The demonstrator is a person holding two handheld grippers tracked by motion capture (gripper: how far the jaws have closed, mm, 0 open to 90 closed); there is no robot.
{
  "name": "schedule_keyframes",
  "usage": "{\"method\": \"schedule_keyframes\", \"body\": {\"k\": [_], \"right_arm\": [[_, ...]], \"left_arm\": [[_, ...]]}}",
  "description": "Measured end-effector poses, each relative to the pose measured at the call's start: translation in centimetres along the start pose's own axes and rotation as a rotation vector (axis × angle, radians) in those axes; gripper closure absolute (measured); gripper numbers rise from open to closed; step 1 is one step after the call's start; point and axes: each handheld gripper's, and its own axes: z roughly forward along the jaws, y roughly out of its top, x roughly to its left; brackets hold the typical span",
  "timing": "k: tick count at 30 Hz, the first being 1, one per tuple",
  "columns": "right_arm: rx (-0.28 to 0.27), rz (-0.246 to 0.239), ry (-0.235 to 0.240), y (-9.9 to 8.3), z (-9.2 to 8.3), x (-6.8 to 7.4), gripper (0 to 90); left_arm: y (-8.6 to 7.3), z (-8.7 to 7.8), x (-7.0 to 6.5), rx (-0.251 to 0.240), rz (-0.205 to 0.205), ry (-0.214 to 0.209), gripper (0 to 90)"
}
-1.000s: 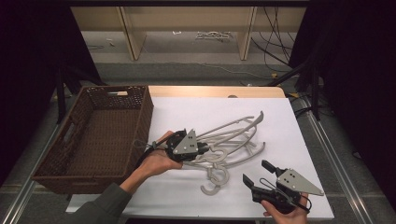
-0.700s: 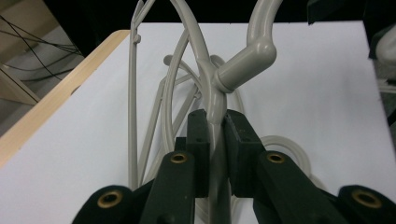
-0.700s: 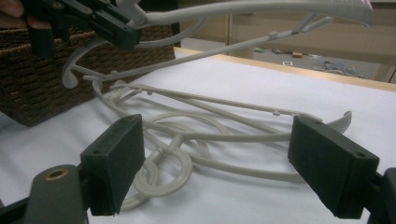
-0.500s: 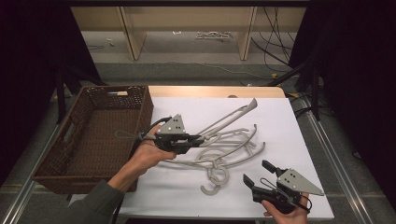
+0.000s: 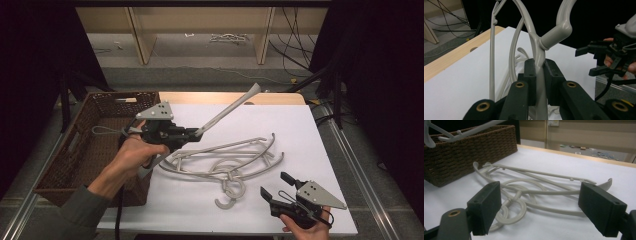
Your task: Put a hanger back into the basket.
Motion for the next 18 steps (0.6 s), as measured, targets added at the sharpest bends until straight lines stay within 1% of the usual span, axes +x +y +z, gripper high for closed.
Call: {"method": "schedule_keyframes", "body": {"k": [1,2,4,5,6,7,8,9,10,11,12,13,14,15,16,17,18], "right_arm": [[-0.002,0.000,-0.003,0.0,0.0,0.0,19.7],[0.002,0.000,-0.007,0.0,0.0,0.0,19.7],[-0.002,0.000,-0.004,0.0,0.0,0.0,19.7],[-0.002,0.000,-0.004,0.0,0.0,0.0,19.7],[-0.002,0.001,-0.003,0.0,0.0,0.0,19.7],[-0.001,0.000,-0.004,0.0,0.0,0.0,19.7],[-0.005,0.004,0.002,-0.1,0.1,0.0,19.7],[-0.004,0.013,0.002,-0.1,0.1,0.0,19.7],[0.010,0.005,-0.010,-0.1,0.0,-0.1,19.7],[0.010,0.005,-0.010,-0.1,0.0,-0.1,19.7],[-0.004,0.014,-0.003,-0.2,0.3,-0.1,19.7],[0.016,0.012,-0.010,-0.1,0.2,-0.1,19.7],[0.016,0.012,-0.010,-0.1,0.2,-0.1,19.7],[0.020,0.004,-0.016,-0.2,0.2,-0.1,19.7],[0.013,0.004,-0.011,-0.2,0.3,-0.2,19.7],[0.010,0.006,-0.012,-0.2,0.3,-0.2,19.7],[0.031,0.004,-0.015,-0.2,0.1,-0.2,19.7]], "left_arm": [[0.2,-0.5,0.1,-0.006,-0.010,0.002,81.1],[0.5,-1.3,0.4,-0.017,-0.022,0.006,81.2],[0.7,-2.2,0.7,-0.024,-0.030,0.017,81.2],[0.7,-2.2,0.7,-0.024,-0.030,0.017,81.2],[0.8,-3.0,1.0,-0.025,-0.033,0.035,81.1],[0.8,-3.0,1.0,-0.025,-0.033,0.035,81.1],[0.9,-3.9,1.4,-0.027,-0.034,0.055,81.1],[0.9,-3.9,1.4,-0.027,-0.034,0.055,81.2],[0.9,-4.7,1.7,-0.023,-0.034,0.076,81.2],[0.9,-4.7,1.7,-0.023,-0.034,0.076,81.2],[0.7,-5.4,2.2,-0.020,-0.033,0.095,81.2],[0.7,-5.4,2.2,-0.020,-0.033,0.095,81.2],[0.6,-5.8,2.4,-0.013,-0.033,0.108,81.2],[0.4,-6.2,2.6,-0.014,-0.035,0.112,81.2],[0.3,-6.5,2.8,-0.013,-0.035,0.115,81.1],[0.0,-7.3,3.2,-0.011,-0.040,0.136,81.2],[0.0,-7.3,3.2,-0.011,-0.040,0.136,81.2]]}}
